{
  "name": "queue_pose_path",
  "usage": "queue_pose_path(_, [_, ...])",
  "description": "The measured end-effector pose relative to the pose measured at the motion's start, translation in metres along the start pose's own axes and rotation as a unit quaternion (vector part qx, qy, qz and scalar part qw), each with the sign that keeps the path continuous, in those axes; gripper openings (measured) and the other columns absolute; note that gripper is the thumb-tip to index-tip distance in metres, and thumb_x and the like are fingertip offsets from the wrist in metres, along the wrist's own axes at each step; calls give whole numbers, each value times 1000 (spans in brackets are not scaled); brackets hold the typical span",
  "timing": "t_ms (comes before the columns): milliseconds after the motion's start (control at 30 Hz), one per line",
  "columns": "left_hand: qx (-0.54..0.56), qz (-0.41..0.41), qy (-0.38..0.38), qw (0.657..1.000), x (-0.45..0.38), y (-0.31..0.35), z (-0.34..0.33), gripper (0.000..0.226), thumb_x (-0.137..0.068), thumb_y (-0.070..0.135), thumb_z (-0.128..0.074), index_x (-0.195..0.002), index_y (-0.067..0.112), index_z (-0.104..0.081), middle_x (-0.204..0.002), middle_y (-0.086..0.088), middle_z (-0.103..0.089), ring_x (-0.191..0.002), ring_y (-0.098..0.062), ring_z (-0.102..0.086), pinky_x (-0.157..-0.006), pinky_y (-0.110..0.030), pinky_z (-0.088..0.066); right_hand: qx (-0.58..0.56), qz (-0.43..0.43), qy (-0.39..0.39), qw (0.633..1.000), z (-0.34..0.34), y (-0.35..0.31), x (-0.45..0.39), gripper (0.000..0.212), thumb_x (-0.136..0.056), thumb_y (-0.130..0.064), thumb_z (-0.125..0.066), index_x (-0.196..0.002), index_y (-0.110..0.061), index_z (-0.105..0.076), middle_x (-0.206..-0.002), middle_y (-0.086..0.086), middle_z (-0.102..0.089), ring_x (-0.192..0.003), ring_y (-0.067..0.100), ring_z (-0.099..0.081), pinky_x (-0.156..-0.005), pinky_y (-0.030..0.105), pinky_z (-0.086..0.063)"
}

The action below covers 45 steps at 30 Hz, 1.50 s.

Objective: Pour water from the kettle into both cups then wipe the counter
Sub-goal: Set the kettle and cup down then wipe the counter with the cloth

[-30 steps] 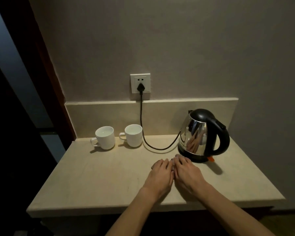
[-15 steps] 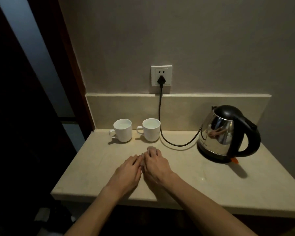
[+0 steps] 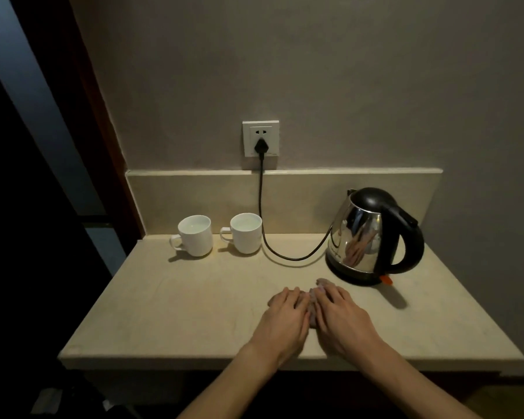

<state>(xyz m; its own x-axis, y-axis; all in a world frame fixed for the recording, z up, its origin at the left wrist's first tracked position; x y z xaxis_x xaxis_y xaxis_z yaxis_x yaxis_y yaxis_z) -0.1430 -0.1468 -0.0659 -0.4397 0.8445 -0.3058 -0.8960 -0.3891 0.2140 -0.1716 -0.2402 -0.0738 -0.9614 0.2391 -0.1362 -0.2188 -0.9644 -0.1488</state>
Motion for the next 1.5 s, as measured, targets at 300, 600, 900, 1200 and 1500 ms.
queue_pose_path(300, [-8,98,-13,995,-52,-65,-14,44,-111,28,-38,-153,16,-47,-146,-6,-53,-135,-22,-46,-110,-35,-40,34,-16,-23,999,4,-12,-73,49,-100,-29,-46,-145,-9,-41,-150,14,-42,-141,30,-35,-113,35,-34])
queue_pose_path(600, [-16,182,-30,983,13,-169,24,48,-111,40,-37,-158,33,-38,-155,0,-48,-138,-21,-49,-112,-37,-42,53,38,-39,997,-17,-123,-106,50,-100,-30,-49,-143,-4,-41,-148,21,-44,-140,37,-32,-112,42,-33])
queue_pose_path(900, [-9,184,-14,983,98,-153,53,47,-108,32,-49,-154,26,-49,-156,1,-49,-141,-21,-47,-112,-33,-41,5,102,-1,995,-13,-171,-47,47,-88,-27,-68,-128,-4,-59,-134,21,-56,-130,35,-50,-88,34,-53])
queue_pose_path(1200, [2,66,16,998,44,-29,3,46,-97,35,-46,-134,20,-68,-132,-5,-68,-120,-28,-64,-102,-34,-51,-3,21,31,999,-8,-41,24,60,-101,-46,-39,-153,-17,-32,-164,6,-23,-148,22,-23,-100,26,-47])
queue_pose_path(1500, [32,111,-55,992,-27,-55,-26,49,-110,35,-37,-158,25,-40,-162,-3,-40,-151,-24,-30,-120,-38,-29,24,-21,-8,999,2,-5,-33,55,-101,-35,-47,-150,-13,-34,-160,9,-28,-147,24,-24,-104,28,-45])
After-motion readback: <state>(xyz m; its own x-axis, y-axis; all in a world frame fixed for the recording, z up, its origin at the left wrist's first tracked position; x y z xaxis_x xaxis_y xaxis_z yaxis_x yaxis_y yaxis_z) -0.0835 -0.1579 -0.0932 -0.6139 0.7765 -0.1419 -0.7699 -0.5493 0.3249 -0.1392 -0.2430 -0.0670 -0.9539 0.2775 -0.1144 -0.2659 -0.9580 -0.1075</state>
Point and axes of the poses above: each hand's wrist, its own x-axis away from the middle knuckle, its own z-axis out of the back of the hand, y = z × x, the point moved 9 cm from there along -x, towards the middle knuckle
